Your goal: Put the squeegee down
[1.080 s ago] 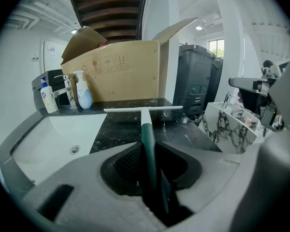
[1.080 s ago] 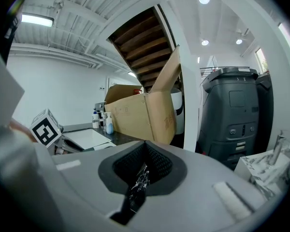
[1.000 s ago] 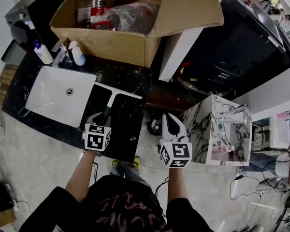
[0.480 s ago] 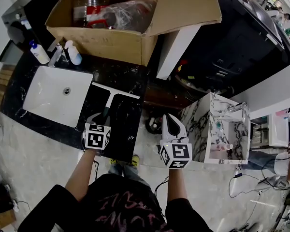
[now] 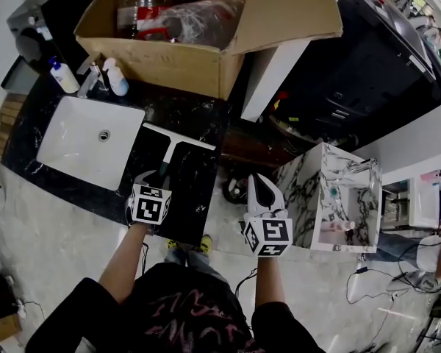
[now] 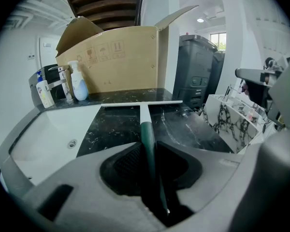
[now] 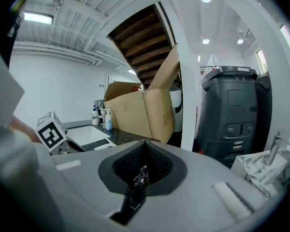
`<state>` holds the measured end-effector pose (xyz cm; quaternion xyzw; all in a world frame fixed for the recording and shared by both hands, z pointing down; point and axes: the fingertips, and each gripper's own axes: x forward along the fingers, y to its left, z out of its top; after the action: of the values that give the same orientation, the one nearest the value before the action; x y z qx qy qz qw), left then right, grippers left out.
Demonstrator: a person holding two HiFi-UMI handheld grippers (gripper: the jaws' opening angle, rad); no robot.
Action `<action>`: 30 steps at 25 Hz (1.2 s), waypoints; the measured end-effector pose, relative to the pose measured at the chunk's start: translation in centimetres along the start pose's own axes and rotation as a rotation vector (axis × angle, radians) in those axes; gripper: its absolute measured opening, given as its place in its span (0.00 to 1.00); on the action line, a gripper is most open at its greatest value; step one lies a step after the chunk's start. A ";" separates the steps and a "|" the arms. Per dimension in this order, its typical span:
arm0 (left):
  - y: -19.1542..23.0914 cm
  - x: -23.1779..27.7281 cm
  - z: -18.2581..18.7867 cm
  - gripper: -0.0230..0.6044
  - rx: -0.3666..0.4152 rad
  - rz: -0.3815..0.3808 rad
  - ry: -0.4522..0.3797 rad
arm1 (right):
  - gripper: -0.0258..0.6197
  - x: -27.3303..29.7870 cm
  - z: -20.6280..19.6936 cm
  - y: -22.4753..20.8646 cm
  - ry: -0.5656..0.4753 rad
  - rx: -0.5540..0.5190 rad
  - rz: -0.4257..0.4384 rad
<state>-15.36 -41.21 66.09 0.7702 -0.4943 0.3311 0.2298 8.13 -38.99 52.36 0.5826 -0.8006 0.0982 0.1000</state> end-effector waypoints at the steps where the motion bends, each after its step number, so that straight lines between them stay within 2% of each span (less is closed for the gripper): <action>1: 0.0 0.0 0.0 0.21 0.005 -0.002 0.001 | 0.04 -0.1 0.1 -0.1 0.000 -0.001 -0.001; 11: -0.3 -0.9 -0.4 0.32 0.004 -0.033 0.007 | 0.04 -0.9 0.3 -0.2 -0.006 -0.013 -0.004; 15: 0.0 -2.1 0.0 0.35 0.006 -0.037 -0.024 | 0.04 -1.2 0.6 0.4 -0.016 -0.012 0.002; 23: 0.9 -5.5 2.1 0.33 0.017 -0.033 -0.131 | 0.04 -1.8 1.8 1.7 -0.048 -0.015 0.023; 30: 2.1 -9.0 5.6 0.23 0.015 0.002 -0.267 | 0.04 -2.1 3.0 2.4 -0.078 -0.018 0.033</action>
<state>-18.32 -40.35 55.72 0.8086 -0.5190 0.2294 0.1559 6.34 -37.12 48.77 0.5717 -0.8142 0.0700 0.0725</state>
